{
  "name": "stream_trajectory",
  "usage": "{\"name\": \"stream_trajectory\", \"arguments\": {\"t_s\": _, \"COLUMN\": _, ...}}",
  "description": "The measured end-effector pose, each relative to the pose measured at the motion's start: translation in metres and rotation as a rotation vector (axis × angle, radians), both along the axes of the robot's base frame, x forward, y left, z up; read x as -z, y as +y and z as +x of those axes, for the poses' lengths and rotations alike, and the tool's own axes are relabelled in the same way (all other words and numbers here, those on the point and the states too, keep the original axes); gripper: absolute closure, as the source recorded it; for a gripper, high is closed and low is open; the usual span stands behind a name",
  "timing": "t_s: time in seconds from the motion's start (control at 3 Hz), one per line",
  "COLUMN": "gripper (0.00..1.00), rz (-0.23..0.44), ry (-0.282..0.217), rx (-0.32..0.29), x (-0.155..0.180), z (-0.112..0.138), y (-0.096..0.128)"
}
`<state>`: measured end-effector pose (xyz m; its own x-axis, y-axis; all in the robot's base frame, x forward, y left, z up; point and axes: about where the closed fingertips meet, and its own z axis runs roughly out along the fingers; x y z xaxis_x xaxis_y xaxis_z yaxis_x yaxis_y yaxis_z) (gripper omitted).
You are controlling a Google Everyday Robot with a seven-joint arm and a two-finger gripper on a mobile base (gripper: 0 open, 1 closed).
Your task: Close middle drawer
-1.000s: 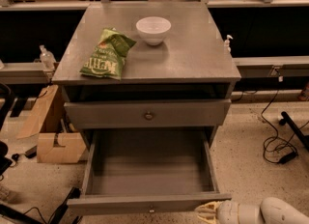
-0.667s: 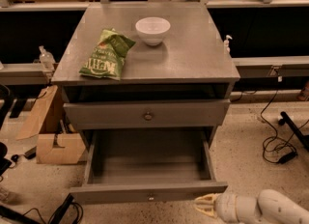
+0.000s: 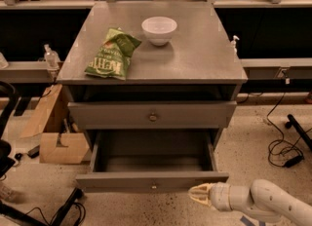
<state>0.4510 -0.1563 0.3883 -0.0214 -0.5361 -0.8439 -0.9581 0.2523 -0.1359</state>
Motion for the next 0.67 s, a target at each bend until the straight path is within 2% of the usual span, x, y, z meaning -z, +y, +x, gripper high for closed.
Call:
{"name": "stream_trajectory", "arguments": {"t_s": 0.33, "gripper": 1.0, "rz": 0.0, "ry": 0.0, "rx": 0.0, "x": 0.0, "z": -0.001, "y": 0.0}}
{"name": "stream_trajectory", "arguments": {"t_s": 0.67, "gripper": 1.0, "rz": 0.02, "ry": -0.023, "rx": -0.001, "x": 0.0, "z": 0.047, "y": 0.02}}
